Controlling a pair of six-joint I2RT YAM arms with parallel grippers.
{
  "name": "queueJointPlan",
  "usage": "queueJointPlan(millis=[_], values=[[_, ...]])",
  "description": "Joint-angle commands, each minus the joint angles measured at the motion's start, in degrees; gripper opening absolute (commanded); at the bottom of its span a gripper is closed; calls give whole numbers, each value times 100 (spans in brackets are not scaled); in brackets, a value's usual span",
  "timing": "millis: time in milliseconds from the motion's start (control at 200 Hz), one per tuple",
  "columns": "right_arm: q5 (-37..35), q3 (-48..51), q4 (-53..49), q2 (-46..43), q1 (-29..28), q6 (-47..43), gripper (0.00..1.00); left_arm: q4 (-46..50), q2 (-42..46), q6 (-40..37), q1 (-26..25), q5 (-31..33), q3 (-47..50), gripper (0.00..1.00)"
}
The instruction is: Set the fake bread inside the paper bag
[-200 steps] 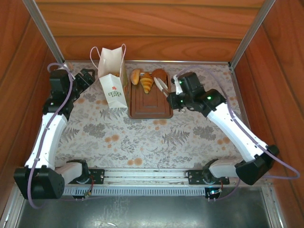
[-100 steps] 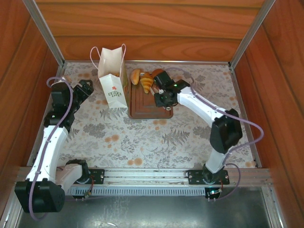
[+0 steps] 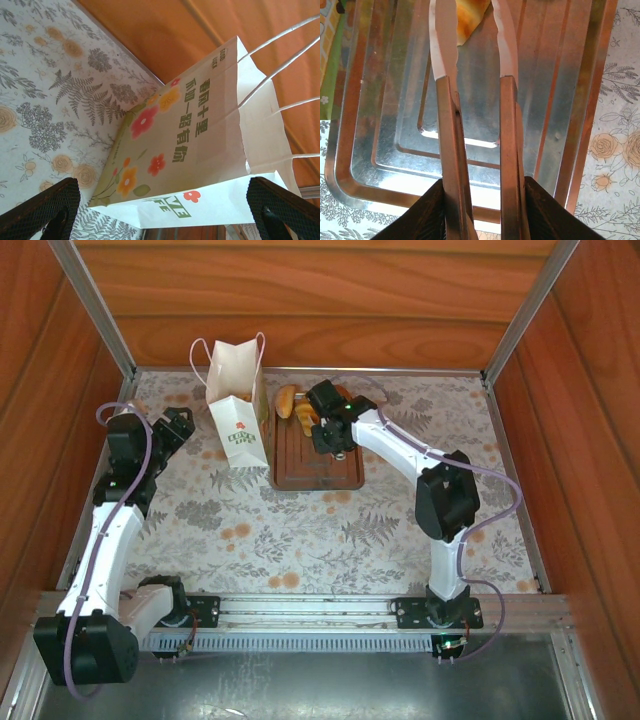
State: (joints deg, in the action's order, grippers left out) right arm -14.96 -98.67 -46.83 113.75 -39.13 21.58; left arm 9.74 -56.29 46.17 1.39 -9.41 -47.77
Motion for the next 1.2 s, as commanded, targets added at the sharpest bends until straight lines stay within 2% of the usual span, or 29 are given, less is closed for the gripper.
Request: queueJointPlan(millis=[0, 155, 515, 760, 1199], values=[[-96, -237, -105, 141, -33, 152, 41, -161, 12, 23, 59, -114, 98, 91], [-35, -240, 0, 208, -33, 249, 47, -165, -5, 26, 88, -129, 83, 91], [168, -266, 182, 330, -50, 290, 49, -148, -59, 15, 119, -163, 58, 91], [-195, -526, 35, 557, -138, 231, 51, -117, -14, 13, 142, -159, 59, 91], [-291, -849, 45, 897, -182, 294, 52, -85, 44, 1, 173, -177, 71, 92]])
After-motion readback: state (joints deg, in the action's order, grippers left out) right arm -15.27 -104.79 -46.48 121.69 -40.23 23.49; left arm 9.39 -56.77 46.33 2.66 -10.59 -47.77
